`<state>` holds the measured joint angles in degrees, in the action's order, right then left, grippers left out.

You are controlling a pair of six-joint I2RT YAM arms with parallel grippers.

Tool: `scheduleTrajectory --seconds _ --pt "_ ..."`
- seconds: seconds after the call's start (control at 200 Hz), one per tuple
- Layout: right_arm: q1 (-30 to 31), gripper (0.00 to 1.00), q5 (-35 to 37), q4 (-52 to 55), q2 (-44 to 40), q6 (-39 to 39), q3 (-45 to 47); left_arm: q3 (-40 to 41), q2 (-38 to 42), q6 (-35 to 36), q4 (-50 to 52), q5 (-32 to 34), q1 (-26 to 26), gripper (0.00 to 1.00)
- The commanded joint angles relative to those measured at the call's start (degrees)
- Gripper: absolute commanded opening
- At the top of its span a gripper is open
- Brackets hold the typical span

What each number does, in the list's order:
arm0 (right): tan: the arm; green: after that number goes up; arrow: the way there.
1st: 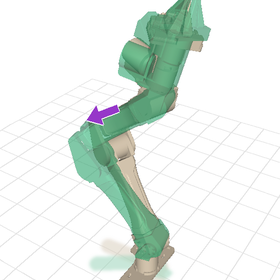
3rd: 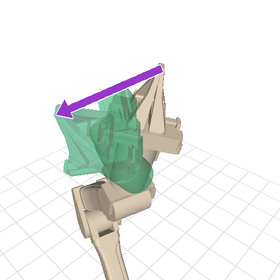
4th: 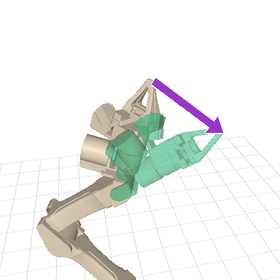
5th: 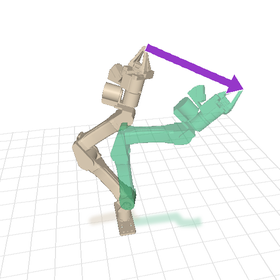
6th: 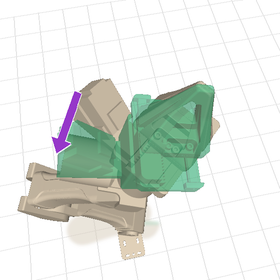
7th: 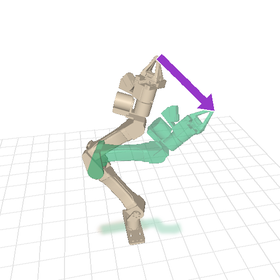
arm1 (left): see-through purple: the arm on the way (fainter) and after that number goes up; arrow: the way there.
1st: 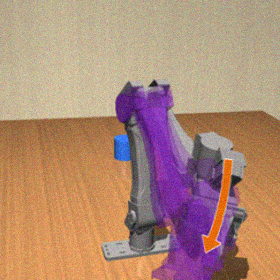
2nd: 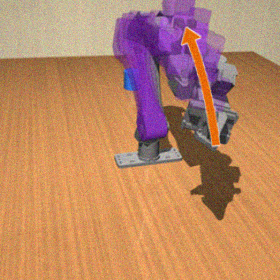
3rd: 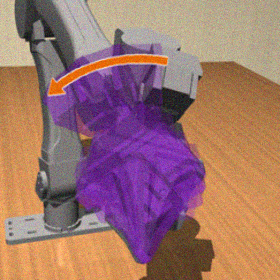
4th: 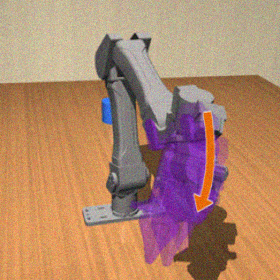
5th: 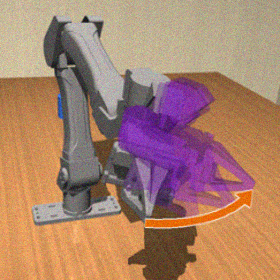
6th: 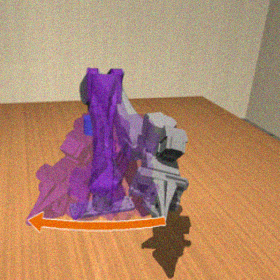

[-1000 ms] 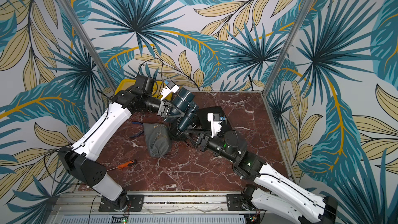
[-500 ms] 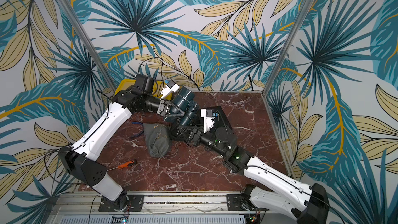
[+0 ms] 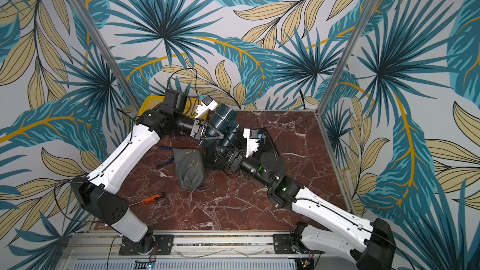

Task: Pack away hair dryers
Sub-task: Adjust the hair dryer.

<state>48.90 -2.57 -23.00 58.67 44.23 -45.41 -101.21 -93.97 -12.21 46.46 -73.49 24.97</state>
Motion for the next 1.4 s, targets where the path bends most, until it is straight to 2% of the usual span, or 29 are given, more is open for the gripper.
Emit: scheduleTrajectory --seconds 0.0,0.085,0.16,0.385,0.436,0.521,0.551,0.661,0.751,0.786,0.936,1.046,1.166,1.277,1.332,1.397 --pt "0.14 0.52 0.93 -3.19 0.35 0.22 0.50 0.84 2.00 0.16 -2.16 -2.68 0.63 0.00" --pt "0.14 0.41 0.81 -3.27 0.46 0.25 0.45 0.80 2.13 0.33 -2.16 -2.72 0.76 0.00" --pt "0.15 0.25 0.89 -2.78 0.13 0.27 0.72 0.84 2.06 0.39 -2.19 -2.57 0.62 0.00" --pt "0.13 0.06 1.72 -1.62 -0.91 0.25 1.23 0.63 1.67 0.14 -2.13 -2.85 0.70 0.00" --pt "0.14 0.00 2.49 -1.14 -1.23 0.38 1.20 0.77 1.55 0.25 -2.16 -3.09 0.77 0.17" --pt "0.14 0.00 4.21 -0.22 -1.84 0.51 1.25 1.08 1.49 0.52 -2.24 -3.15 0.74 0.53" --pt "0.14 0.00 4.76 0.26 -2.11 0.59 1.23 1.19 1.54 0.79 -2.24 -3.14 0.70 0.62" --pt "0.12 0.00 7.29 3.08 -3.23 0.65 0.38 1.42 1.64 1.37 -2.25 -2.01 0.61 0.82" --pt "0.14 0.00 9.87 5.27 -4.21 1.02 0.14 0.94 1.62 1.47 -2.24 -0.81 0.26 0.91" --pt "0.14 0.00 10.67 6.01 -4.55 1.04 0.02 0.64 1.67 1.50 -2.24 -0.41 0.05 1.00" --pt "0.14 0.00 13.68 8.61 -5.33 1.17 -0.13 -1.58 2.16 2.57 -1.69 2.83 -1.08 0.99" --pt "0.11 0.00 21.00 15.99 -7.41 1.82 -1.03 -7.05 2.15 7.41 3.91 6.92 -2.80 0.99" --pt "-0.34 0.00 29.97 27.77 -11.53 2.61 -2.37 -8.35 4.63 13.52 6.24 20.43 -3.32 1.00" --pt "-0.82 0.00 36.90 41.35 -15.25 2.85 -5.20 -5.51 6.05 20.12 6.30 34.42 -0.18 0.99" --pt "-1.03 0.00 40.14 47.64 -16.70 3.30 -6.87 -3.43 5.60 22.99 6.23 37.62 1.80 1.00" --pt "-1.27 0.00 43.38 53.89 -18.61 4.06 -8.51 -1.22 3.81 25.29 5.84 41.20 4.68 0.96"
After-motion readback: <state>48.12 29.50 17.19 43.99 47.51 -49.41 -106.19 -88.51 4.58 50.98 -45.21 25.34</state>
